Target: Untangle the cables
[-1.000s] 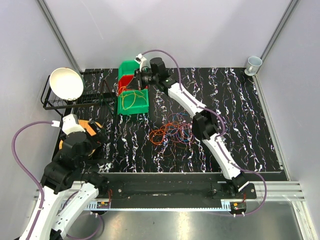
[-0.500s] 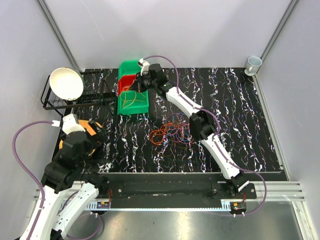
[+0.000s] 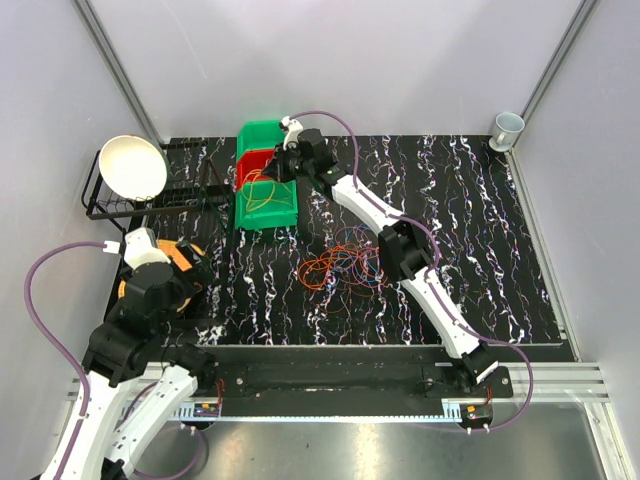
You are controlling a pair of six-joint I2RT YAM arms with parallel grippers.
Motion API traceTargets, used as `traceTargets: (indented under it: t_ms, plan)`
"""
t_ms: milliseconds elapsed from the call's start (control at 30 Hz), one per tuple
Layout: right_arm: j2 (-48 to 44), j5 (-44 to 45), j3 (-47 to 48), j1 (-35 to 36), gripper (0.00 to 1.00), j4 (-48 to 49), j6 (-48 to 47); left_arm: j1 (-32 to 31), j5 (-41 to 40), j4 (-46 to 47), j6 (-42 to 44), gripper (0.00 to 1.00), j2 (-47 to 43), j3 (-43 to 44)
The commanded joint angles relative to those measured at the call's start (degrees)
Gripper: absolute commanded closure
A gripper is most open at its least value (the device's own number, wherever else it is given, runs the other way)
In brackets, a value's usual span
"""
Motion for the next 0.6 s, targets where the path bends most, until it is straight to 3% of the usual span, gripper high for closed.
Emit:
traceTargets:
  t_ms: [0, 367, 567]
  plan:
    - [-2.23, 0.33, -3.95, 0.95, 1.0, 3.13, -1.42, 0.41, 1.15, 2.2, 0.88, 0.01, 0.67, 0.38]
    - [-5.74, -0.29, -8.71, 1.83, 0.96, 4.01, -2.74, 0.68, 1.42, 2.21, 1.06, 0.01, 0.76, 0.38]
    - [-7.94, 0.24, -9.15, 1.92, 0.75, 4.01, -3.36, 0.68, 1.51, 2.21, 1.06, 0.01, 0.32, 0.38]
